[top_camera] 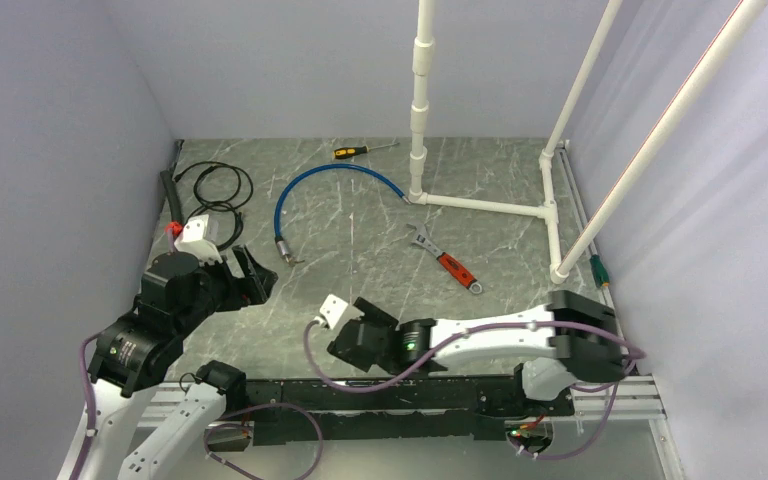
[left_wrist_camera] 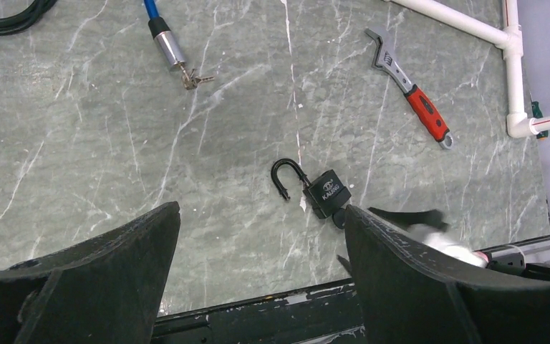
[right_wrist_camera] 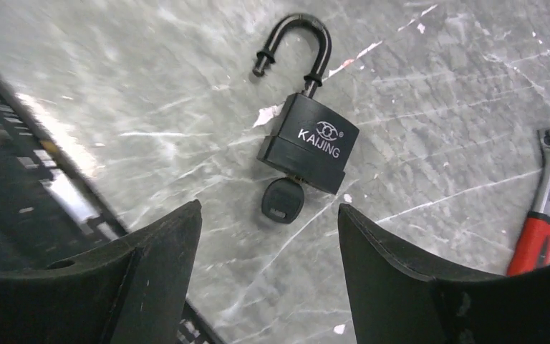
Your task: Unlock with the key
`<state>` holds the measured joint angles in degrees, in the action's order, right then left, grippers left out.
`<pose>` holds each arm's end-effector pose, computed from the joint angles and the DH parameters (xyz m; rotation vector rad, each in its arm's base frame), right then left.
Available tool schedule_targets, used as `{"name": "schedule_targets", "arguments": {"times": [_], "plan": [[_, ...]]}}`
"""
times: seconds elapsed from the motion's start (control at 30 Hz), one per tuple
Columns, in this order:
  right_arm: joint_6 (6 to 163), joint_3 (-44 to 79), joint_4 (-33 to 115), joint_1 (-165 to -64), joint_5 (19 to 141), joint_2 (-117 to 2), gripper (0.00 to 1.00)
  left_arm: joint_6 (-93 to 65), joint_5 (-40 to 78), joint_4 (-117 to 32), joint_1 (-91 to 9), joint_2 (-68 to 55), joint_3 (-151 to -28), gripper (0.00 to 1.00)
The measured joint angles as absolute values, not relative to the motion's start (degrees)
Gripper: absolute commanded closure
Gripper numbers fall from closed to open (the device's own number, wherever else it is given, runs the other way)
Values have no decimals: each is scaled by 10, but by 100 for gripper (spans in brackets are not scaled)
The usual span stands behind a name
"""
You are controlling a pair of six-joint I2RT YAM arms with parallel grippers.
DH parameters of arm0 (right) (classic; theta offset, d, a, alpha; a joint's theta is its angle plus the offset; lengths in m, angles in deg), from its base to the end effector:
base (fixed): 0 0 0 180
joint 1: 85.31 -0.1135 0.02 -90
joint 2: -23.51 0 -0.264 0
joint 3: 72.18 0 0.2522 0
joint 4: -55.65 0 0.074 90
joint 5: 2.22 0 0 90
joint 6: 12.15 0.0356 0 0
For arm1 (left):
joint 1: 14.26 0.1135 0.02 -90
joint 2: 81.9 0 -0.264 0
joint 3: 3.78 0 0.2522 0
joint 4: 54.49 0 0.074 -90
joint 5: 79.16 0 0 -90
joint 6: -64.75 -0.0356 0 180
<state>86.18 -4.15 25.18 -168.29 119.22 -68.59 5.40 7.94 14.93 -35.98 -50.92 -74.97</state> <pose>0.0576 0.3158 0.1894 -1.2465 1.9807 0.0744 0.0767 -0.0286 0.3587 -0.1963 2.1103 -0.5004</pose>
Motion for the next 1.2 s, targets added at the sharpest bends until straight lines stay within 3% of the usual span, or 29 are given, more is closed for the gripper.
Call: {"name": "schedule_targets", "arguments": {"times": [0.1,0.23,0.43,0.7,0.83,1.2], "plan": [[888,-76,280,-1668,1145,-593,36,54,79,149,-360,-510,-749,11],[933,-110,336,-1612,1099,-502,35,54,77,149,-360,-512,-749,12],[970,-159,377,-1597,1085,-402,10,54,75,149,-360,-535,-746,11],[1040,-244,386,-1599,1146,-158,1,54,75,149,-360,-559,-740,12],[1071,-289,385,-1599,1173,-66,0,54,75,149,-360,-557,-740,13],[1116,-311,313,-1599,1228,-39,0,55,75,149,-360,-544,-740,13]]}}
